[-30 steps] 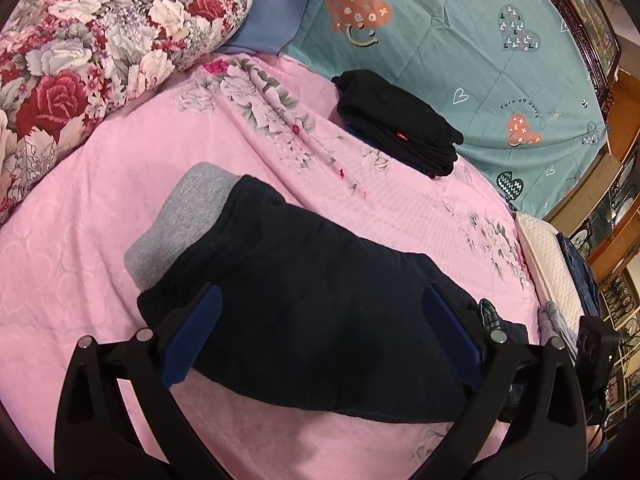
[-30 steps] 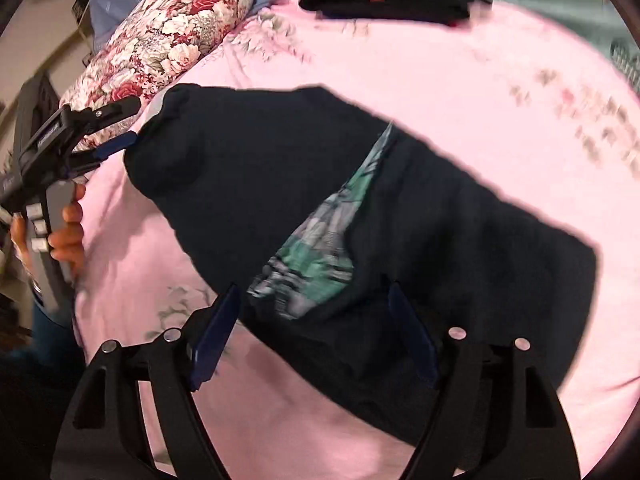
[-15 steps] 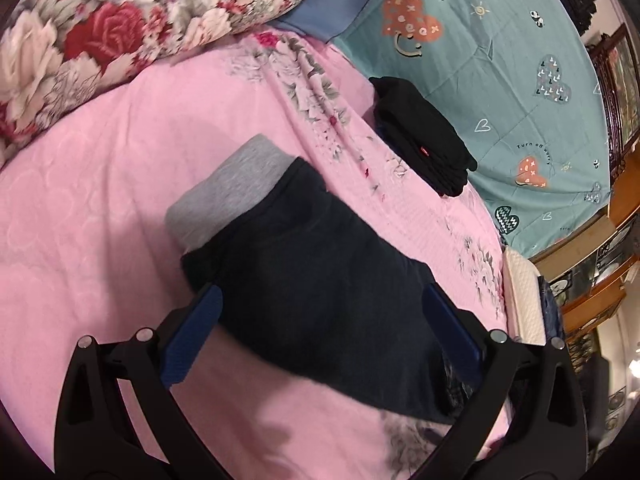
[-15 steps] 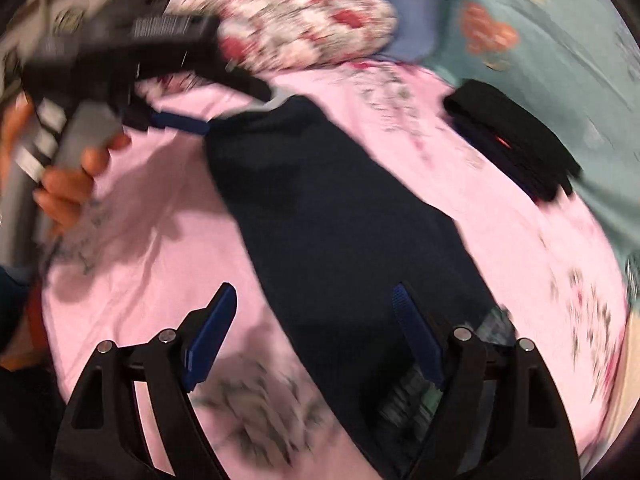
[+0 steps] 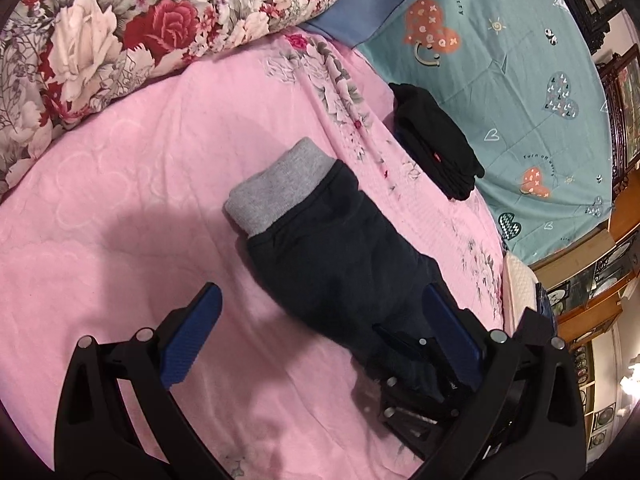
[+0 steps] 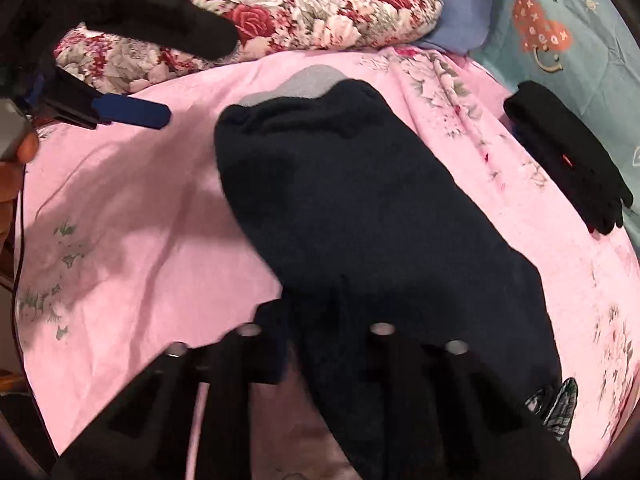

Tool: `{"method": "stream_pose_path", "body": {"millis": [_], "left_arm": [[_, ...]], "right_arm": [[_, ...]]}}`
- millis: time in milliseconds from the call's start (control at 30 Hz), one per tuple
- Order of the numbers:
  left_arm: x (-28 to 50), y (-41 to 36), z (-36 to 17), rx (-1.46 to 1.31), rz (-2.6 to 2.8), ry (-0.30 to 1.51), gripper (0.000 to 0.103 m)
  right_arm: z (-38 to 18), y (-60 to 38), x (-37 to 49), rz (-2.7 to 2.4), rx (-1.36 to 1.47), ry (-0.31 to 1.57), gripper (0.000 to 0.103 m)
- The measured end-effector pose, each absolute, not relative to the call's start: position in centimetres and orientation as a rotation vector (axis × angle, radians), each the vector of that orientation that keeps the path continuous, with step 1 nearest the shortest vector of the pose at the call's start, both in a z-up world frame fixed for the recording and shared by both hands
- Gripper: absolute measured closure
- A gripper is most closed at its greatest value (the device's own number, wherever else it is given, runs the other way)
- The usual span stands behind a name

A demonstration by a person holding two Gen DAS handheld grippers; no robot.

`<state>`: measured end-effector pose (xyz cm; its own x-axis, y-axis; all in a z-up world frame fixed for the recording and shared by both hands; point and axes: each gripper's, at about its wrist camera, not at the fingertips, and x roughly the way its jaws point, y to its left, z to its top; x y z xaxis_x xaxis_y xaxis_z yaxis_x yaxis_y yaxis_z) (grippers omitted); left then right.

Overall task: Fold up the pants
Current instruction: 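Fold the hem over the pants toward the waistband and release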

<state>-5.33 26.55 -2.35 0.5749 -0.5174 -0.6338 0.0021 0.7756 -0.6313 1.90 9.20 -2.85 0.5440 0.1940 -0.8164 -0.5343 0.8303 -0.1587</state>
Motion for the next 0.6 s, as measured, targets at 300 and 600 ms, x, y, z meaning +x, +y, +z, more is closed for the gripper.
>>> {"method": "stream_pose_path", "body": {"millis": [300, 600], "left_arm": [[-5.0, 25.6, -3.3, -0.718, -0.432, 0.991, 0.002], [-4.2, 23.3, -4.9, -0.778, -0.505, 1.057, 0.002]], "right_arm": [[-1.9, 6.0, 3.1, 0.529, -0.108, 0.955, 0.088], [-1.6, 4.4, 3.7, 0.552, 0.015, 0.950, 0.088]]}}
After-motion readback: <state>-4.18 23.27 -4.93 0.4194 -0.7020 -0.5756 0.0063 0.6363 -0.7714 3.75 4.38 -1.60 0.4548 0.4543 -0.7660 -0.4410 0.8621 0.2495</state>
